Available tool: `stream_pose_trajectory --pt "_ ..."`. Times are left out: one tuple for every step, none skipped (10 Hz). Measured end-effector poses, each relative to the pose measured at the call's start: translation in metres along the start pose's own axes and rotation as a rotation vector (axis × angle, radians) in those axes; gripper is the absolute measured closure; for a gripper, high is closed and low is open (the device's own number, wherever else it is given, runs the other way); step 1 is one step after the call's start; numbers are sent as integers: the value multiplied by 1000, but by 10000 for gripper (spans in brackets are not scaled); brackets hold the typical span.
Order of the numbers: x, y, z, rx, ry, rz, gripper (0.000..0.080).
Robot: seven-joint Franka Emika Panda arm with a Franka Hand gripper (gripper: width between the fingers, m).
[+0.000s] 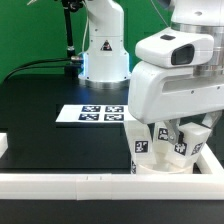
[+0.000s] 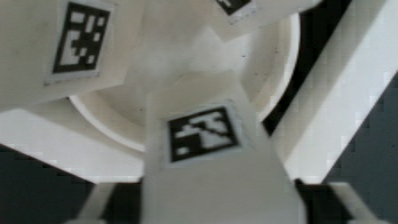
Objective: Assemble stool
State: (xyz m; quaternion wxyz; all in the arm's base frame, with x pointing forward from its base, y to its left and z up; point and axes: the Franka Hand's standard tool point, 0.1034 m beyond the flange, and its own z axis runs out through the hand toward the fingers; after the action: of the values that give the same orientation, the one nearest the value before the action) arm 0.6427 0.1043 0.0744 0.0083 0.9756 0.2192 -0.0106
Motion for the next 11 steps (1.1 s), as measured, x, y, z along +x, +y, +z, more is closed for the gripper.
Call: stream_pose_trajectory --pt "0 0 0 0 0 86 464" --pt "0 0 0 0 0 171 464" --pt "0 0 0 0 0 226 464" --pt "0 1 0 0 0 338 464" --pt "2 5 1 -4 30 484 464" --pt "5 5 1 -1 62 677 464" --pt "6 2 1 9 90 878 464" --pt "5 3 1 17 102 1029 462" --pt "4 4 1 40 106 1172 462" --pt "3 6 2 59 101 1230 462" --pt "2 6 2 61 98 1304 462"
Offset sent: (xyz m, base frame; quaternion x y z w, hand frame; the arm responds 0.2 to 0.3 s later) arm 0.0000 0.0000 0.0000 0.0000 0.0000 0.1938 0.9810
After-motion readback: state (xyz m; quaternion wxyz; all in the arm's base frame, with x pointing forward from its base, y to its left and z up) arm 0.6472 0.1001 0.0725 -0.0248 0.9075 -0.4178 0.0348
